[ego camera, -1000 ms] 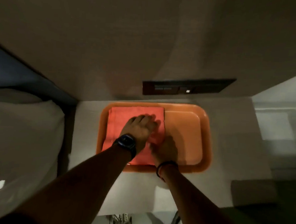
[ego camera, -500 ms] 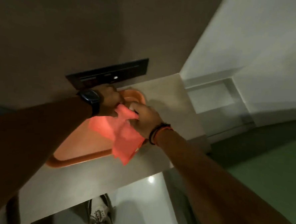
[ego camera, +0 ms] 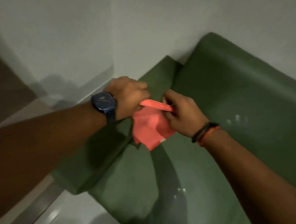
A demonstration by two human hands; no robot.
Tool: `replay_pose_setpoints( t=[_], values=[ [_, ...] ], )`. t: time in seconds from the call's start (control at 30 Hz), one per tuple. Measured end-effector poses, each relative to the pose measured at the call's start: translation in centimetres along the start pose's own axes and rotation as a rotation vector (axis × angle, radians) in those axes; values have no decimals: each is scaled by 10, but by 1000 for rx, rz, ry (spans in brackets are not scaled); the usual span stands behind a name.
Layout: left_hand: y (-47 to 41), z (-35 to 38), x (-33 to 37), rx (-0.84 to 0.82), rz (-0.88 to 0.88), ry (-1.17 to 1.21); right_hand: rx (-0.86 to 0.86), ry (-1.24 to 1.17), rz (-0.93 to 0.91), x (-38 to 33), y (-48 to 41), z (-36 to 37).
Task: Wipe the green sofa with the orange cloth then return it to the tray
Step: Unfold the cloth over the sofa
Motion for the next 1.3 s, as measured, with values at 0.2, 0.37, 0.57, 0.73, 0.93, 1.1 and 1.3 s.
replay_pose_setpoints(
  t=[0.2,0.37,0.57,0.73,0.93,1.1,1.3],
  values=[
    [-78,94,131,95,177,19,-10,252,103,130,133,-21],
    [5,227,174,-242,228,92,-468,298,239,179,246,101],
    [103,340,116,-782,-186,4,-332,249,427,190,307,192],
    [101,366,106,-851,-219,4,-195,234,650,200,297,248],
    [105,370,109,-811,-224,-17,26,276,868,231,315,248],
    [104,372,109,-818,-227,-38,-84,277,674,219,305,259],
    [104,373,108,-838,-238,-36,109,262,1002,244,319,240]
  ],
)
Point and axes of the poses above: each hand's wrist, its own y-axis away from the middle knuckle, its own z-axis out of the palm, x = y × z, the point moved 5 cm from there along -y, towards the middle knuckle, and after that the axes turned 4 degrees about x, right-handed, at the moved point
